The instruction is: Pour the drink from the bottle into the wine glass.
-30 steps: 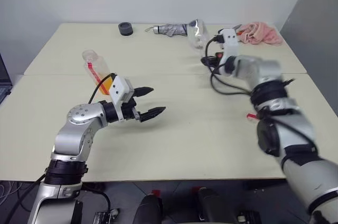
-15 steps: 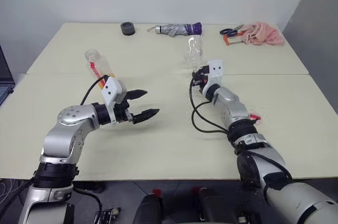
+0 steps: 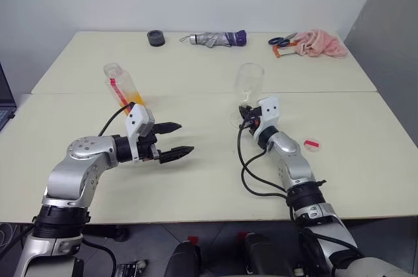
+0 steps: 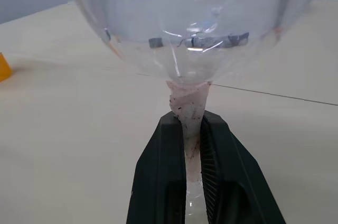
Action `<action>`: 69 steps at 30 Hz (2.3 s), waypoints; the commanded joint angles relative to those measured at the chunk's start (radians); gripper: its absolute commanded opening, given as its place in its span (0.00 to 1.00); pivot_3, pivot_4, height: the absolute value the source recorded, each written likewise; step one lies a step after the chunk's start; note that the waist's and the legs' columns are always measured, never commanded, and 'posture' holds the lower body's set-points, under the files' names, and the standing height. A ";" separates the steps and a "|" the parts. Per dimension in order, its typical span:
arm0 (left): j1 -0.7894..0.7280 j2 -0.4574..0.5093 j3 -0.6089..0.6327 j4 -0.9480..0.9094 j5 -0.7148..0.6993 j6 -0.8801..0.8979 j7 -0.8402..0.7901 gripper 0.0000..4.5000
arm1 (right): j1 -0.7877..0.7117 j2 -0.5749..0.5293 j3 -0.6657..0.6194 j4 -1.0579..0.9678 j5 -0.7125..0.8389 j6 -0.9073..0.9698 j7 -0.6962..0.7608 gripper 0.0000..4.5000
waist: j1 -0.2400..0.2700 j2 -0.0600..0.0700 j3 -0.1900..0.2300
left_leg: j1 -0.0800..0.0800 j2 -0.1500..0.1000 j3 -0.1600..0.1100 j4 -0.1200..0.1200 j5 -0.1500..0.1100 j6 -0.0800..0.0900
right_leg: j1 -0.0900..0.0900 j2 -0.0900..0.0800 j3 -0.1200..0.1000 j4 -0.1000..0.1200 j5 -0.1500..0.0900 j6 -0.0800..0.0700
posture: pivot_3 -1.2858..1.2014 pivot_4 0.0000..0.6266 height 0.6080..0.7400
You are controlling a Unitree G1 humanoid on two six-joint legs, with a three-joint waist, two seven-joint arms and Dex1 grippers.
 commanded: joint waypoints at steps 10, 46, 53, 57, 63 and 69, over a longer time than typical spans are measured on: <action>0.051 0.018 0.179 -0.126 -0.061 0.010 0.132 1.00 | 0.033 0.033 0.107 -0.089 0.070 -0.073 0.258 0.02 | -0.013 0.000 0.001 | -0.001 0.002 0.000 -0.001 0.000 0.000 | -0.002 0.000 0.001 -0.001 0.000 0.000 | 0.52 0.24 1.00; 0.121 0.120 0.224 -0.242 -0.117 0.022 0.126 1.00 | 0.000 0.036 0.177 0.079 0.017 -0.220 0.360 0.99 | 0.000 0.000 0.001 | -0.002 0.001 -0.001 -0.001 0.000 0.000 | -0.002 -0.001 0.000 -0.001 0.000 0.000 | 0.52 0.24 1.00; 0.153 0.074 0.201 -0.256 -0.104 0.000 0.155 1.00 | 0.091 -0.064 0.152 -0.072 0.064 -0.105 0.410 0.99 | 0.003 0.000 0.001 | -0.003 0.001 -0.001 -0.001 0.000 0.000 | -0.002 -0.001 0.000 -0.002 0.000 0.000 | 0.52 0.24 1.00; 0.204 0.032 0.193 -0.221 -0.033 -0.021 0.240 1.00 | 0.198 -0.170 0.160 -0.291 0.103 0.007 0.472 0.99 | 0.006 0.001 0.001 | -0.003 0.001 -0.001 -0.001 0.000 0.000 | -0.002 -0.001 0.000 -0.002 0.000 0.000 | 0.52 0.24 1.00; 0.233 -0.141 0.241 -0.051 0.162 -0.126 0.589 1.00 | 0.374 -0.346 0.162 -0.683 0.165 0.170 0.517 0.99 | 0.009 0.000 0.001 | -0.003 0.001 -0.002 0.000 0.000 0.000 | -0.001 -0.002 0.000 -0.002 0.000 0.000 | 0.52 0.24 1.00; 0.194 -0.206 0.234 0.049 0.225 -0.188 0.694 1.00 | 0.444 -0.420 0.177 -0.853 0.209 0.227 0.535 0.99 | 0.012 -0.004 0.001 | -0.003 0.000 -0.003 0.000 0.000 0.000 | -0.001 -0.002 -0.001 -0.002 0.000 0.000 | 0.52 0.24 1.00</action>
